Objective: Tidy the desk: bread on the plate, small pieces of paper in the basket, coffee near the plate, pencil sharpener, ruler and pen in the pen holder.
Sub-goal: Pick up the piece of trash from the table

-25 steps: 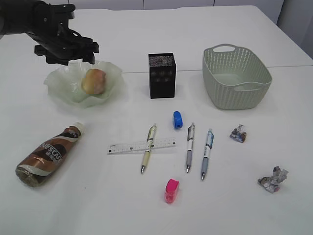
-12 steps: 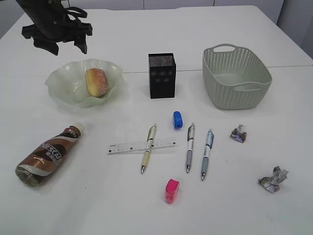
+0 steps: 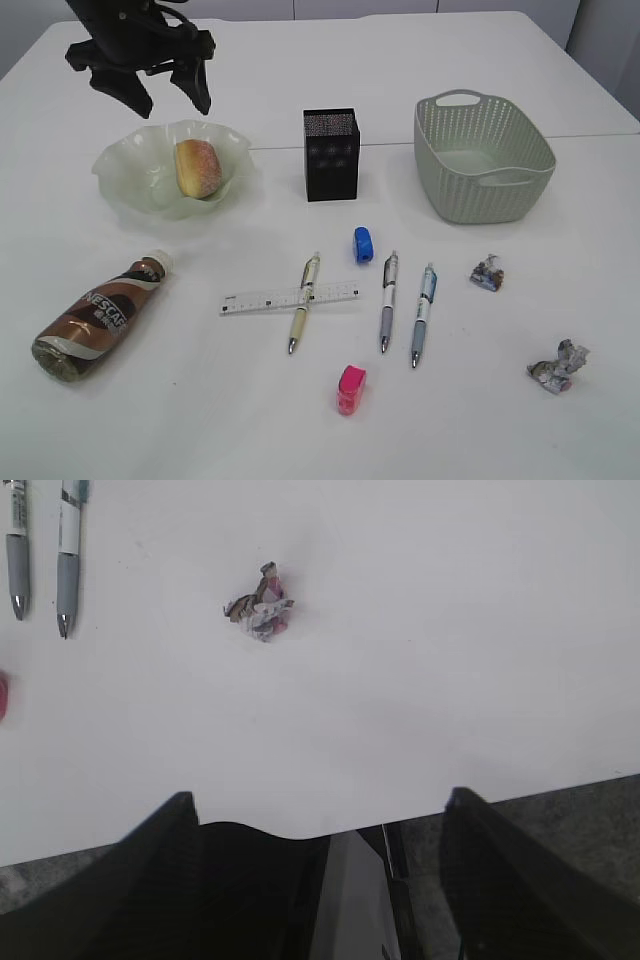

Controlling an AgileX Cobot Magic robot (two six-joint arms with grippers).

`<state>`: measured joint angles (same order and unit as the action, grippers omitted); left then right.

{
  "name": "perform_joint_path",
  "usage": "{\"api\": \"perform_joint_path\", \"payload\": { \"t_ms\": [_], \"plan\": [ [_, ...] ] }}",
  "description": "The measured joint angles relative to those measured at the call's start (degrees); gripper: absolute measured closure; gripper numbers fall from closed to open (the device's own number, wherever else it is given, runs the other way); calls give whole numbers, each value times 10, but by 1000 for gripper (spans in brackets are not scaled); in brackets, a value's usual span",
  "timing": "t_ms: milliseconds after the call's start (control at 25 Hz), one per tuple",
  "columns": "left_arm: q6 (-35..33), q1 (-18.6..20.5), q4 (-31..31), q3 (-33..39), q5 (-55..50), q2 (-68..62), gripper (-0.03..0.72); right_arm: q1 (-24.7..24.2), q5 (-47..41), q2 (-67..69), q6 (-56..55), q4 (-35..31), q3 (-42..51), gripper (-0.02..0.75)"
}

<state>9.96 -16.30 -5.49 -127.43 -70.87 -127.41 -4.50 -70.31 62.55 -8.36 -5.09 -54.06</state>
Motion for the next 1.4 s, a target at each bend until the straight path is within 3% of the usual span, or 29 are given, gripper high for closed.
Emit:
{"api": "perform_joint_path", "payload": {
  "t_ms": [200, 640, 1080, 1400],
  "plan": [
    [-12, -12, -6, 16, -2, 42, 121, 0, 0, 0, 0, 1, 0, 164],
    [-43, -12, 4, 205, -5, 183, 132, 0, 40, 15, -7, -7, 25, 164],
    [-51, -12, 7, 212, -5, 247, 137, 2, 115, 167, 26, -39, 27, 164],
    [-55, -12, 8, 212, -5, 248, 138, 75, 189, 261, 27, -43, 27, 164]
  ]
}}
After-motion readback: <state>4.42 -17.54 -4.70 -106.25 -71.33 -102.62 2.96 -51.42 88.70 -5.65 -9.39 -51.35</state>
